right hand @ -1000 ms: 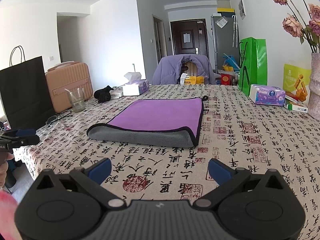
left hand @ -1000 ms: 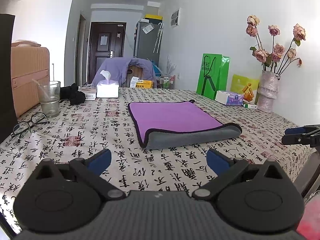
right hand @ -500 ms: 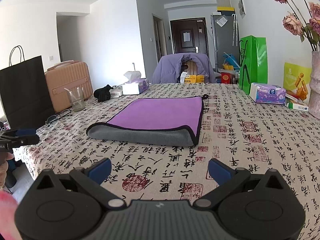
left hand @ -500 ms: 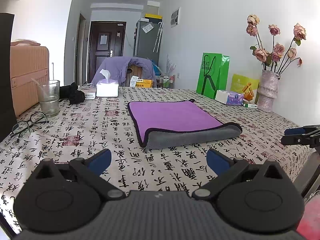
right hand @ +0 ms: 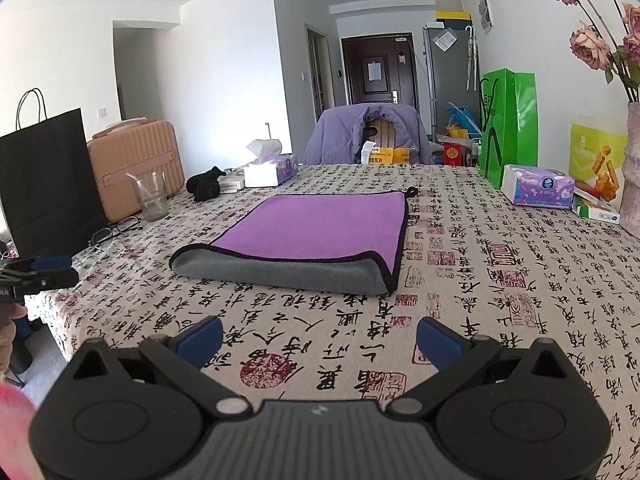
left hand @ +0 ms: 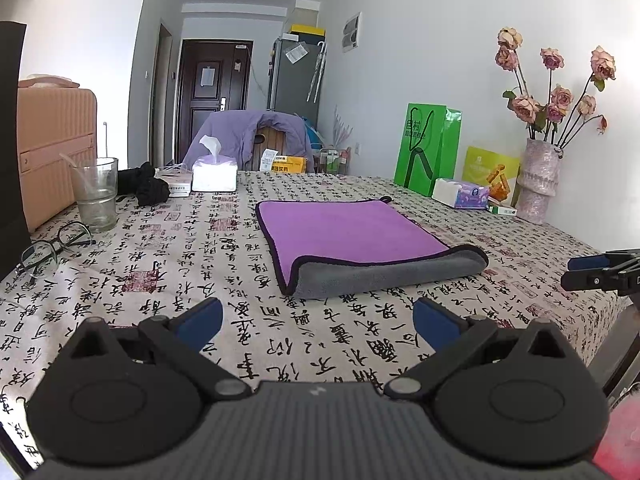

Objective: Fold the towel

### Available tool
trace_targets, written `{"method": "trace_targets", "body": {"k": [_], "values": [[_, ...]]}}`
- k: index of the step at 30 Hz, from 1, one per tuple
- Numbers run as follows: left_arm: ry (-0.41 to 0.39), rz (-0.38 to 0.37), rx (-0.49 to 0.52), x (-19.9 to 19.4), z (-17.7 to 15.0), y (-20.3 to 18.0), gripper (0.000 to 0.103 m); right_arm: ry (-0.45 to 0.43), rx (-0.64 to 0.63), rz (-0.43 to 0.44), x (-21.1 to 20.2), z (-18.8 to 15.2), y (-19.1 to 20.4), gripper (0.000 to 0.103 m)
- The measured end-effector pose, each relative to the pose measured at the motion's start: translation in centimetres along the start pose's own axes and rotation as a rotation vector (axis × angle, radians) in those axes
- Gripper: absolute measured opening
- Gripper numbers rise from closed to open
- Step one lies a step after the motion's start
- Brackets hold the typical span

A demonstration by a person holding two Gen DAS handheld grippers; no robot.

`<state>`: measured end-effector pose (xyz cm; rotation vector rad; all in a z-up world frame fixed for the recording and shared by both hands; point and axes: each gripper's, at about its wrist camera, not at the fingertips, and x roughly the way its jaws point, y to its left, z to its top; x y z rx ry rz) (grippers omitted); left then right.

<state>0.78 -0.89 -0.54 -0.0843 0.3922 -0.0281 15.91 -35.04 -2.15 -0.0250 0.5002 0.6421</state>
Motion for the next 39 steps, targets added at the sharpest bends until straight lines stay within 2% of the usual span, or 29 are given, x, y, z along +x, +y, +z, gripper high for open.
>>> {"method": "trace_targets", "body": {"k": [13, 21, 39], "values": [[0.019, -0.009, -0.036, 3.4, 0.7, 1.2, 0.103, 0.029, 0.015, 0.000, 2.5, 1.0, -0.9, 0.103], [0.024, -0.023, -0.034, 5.4, 1.1, 1.3, 0.103, 0.037, 0.032, 0.005, 4.3, 1.2, -1.9, 0.103], [0.090, -0.035, -0.004, 11.4, 2.9, 1.9, 0.103, 0.067, 0.023, -0.009, 9.7, 3.2, -4.3, 0.103]]}}
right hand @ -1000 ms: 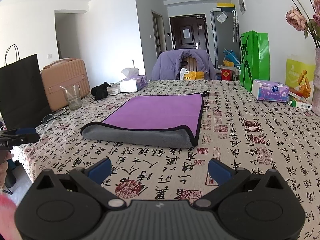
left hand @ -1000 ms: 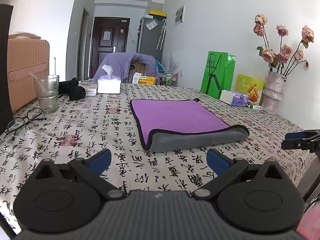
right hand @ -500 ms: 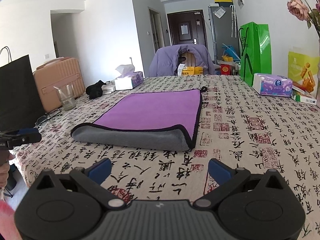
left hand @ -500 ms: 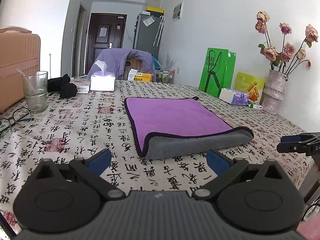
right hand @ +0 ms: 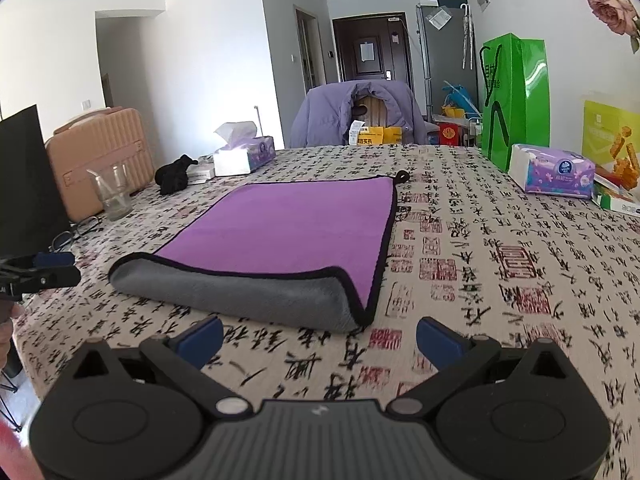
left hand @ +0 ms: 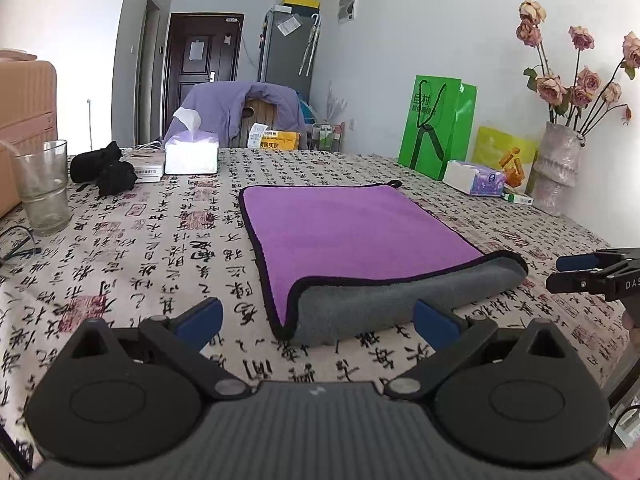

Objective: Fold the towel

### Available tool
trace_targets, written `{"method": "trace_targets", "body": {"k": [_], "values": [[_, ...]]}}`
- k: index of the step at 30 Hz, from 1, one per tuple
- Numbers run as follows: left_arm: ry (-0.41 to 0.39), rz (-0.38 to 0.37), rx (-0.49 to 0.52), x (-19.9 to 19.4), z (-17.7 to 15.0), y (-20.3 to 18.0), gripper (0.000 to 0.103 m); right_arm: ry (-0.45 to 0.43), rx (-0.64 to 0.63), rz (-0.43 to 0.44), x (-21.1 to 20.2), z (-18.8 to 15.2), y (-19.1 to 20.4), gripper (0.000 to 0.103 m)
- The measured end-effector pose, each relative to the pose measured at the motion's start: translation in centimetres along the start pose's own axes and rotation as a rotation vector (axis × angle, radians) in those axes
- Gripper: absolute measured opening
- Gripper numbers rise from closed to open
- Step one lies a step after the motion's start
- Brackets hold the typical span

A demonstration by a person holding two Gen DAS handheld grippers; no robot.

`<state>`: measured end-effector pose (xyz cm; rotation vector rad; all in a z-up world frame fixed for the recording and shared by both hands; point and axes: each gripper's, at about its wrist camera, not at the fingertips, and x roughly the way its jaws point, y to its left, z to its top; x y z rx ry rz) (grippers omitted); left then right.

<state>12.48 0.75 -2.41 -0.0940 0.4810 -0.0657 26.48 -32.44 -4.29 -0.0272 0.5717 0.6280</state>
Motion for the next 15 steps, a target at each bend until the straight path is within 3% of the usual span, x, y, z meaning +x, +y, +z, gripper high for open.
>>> {"method": "trace_targets", "body": {"k": [7, 15], "values": [[0.022, -0.015, 0.005, 2.7, 1.4, 0.0, 0.103, 0.005, -0.014, 0.011, 2.3, 1.5, -0.8, 0.099], [0.090, -0.014, 0.014, 6.1, 2.0, 0.0, 0.079, 0.047, -0.031, 0.041, 5.4, 2.8, -1.4, 0.082]]}}
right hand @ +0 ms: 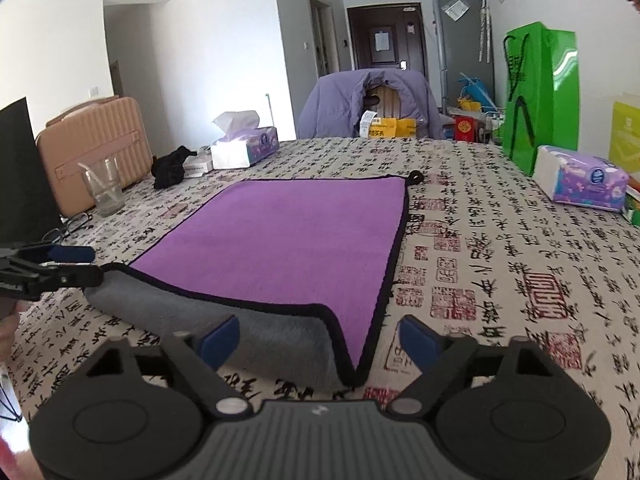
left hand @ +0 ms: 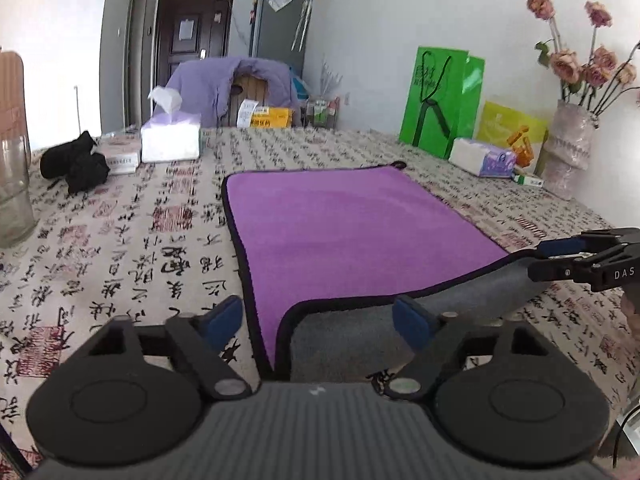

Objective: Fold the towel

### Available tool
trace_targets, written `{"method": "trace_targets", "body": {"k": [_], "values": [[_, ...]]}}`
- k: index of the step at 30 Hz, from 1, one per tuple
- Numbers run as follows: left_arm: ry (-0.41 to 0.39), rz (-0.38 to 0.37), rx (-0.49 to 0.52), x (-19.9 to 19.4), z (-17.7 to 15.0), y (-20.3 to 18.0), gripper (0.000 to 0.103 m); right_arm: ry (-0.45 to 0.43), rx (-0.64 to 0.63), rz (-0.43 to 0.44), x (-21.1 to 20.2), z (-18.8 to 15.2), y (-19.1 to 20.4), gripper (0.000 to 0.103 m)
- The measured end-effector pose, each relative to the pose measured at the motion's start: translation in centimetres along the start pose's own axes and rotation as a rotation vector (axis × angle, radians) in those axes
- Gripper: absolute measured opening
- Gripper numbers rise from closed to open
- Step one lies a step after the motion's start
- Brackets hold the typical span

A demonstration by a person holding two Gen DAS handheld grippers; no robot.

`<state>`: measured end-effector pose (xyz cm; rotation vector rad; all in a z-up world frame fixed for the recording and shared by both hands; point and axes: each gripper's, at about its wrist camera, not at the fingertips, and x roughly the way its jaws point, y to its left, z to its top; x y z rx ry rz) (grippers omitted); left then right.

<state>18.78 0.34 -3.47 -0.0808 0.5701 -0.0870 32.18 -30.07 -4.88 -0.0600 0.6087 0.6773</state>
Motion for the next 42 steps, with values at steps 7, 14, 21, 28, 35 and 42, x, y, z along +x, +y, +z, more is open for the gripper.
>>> {"method": "trace_targets", "body": {"k": [7, 14, 21, 28, 35, 42], "values": [[0.061, -0.012, -0.029, 1.7, -0.4, 0.8, 0.063, 0.065, -0.031, -0.006, 2.3, 0.8, -0.1, 0.056], [0.052, -0.022, -0.035, 1.6, -0.7, 1.1, 0.037, 0.082, -0.055, 0.018, 2.8, 0.8, 0.2, 0.028], [0.043, -0.041, -0.059, 1.5, -0.9, 1.5, 0.010, 0.074, -0.071, 0.043, 2.4, 0.4, 0.6, 0.010], [0.019, -0.029, -0.038, 1.1, -1.0, 1.0, 0.006, 0.053, -0.093, 0.033, 2.1, 0.0, 1.1, 0.006], [0.000, -0.010, 0.008, 0.8, -1.0, 0.3, 0.006, 0.030, -0.089, 0.030, 1.6, 0.0, 1.2, 0.005], [-0.028, 0.008, 0.029, 0.3, -1.0, -0.1, 0.006, 0.005, -0.092, 0.025, 1.0, 0.0, 1.4, 0.005]]}}
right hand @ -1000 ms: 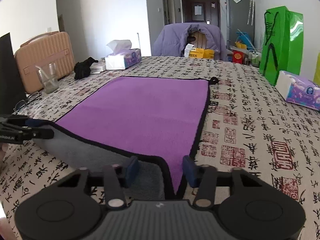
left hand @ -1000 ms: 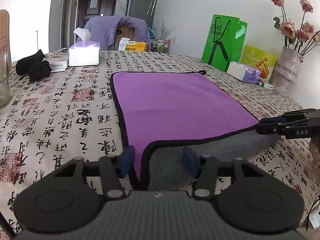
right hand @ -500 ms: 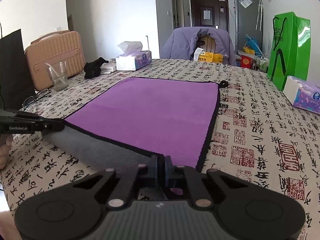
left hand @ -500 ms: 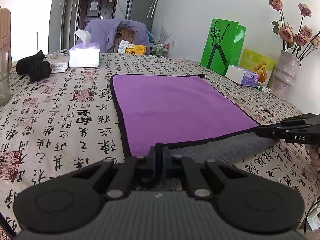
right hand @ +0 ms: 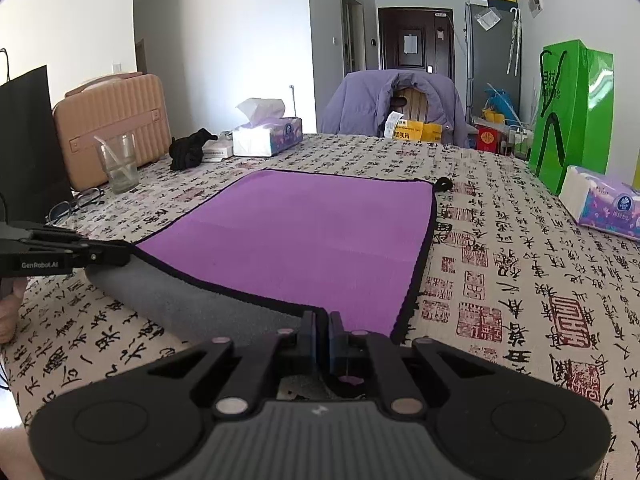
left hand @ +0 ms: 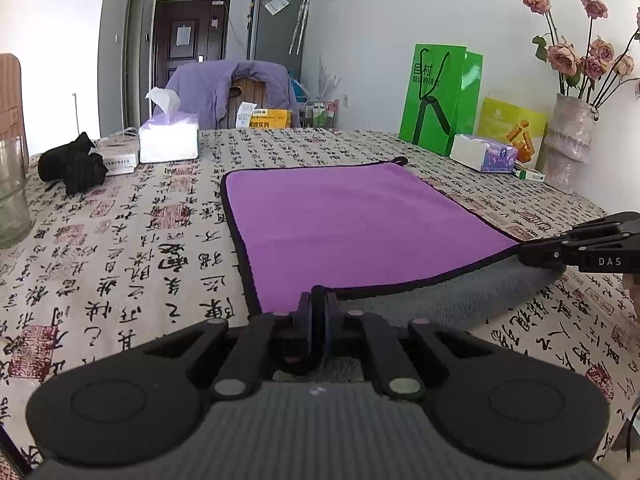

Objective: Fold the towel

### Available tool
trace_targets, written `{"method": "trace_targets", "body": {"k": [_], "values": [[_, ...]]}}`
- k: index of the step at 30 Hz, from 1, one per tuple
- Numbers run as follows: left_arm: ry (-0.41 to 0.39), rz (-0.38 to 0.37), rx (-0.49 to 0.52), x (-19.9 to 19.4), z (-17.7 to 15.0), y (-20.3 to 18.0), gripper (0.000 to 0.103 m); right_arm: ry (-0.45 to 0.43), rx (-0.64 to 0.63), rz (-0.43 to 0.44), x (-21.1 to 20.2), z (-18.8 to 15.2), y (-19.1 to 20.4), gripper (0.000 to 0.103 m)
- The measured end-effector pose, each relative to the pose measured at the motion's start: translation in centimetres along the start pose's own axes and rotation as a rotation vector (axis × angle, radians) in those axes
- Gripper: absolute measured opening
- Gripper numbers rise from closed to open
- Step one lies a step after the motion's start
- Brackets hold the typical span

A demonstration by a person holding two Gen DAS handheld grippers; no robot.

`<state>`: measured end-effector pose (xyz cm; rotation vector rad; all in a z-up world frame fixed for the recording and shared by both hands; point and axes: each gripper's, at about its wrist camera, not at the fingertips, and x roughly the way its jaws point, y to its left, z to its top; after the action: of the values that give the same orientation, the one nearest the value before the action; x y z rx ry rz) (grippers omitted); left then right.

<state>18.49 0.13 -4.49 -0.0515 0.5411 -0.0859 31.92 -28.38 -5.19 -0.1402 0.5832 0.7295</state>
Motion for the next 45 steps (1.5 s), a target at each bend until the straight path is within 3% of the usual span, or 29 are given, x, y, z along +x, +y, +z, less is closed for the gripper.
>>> {"method": "trace_targets", "body": {"k": [16, 45], "values": [[-0.067, 0.081, 0.127, -1.0, 1.0, -2.0, 0.006, -0.055, -0.034, -0.039, -1.4, 1.4, 0.8, 0.005], [-0.097, 0.111, 0.185, -0.5, 3.6, -2.1, 0.006, -0.092, -0.061, -0.062, -1.3, 4.0, 0.7, 0.005]]}}
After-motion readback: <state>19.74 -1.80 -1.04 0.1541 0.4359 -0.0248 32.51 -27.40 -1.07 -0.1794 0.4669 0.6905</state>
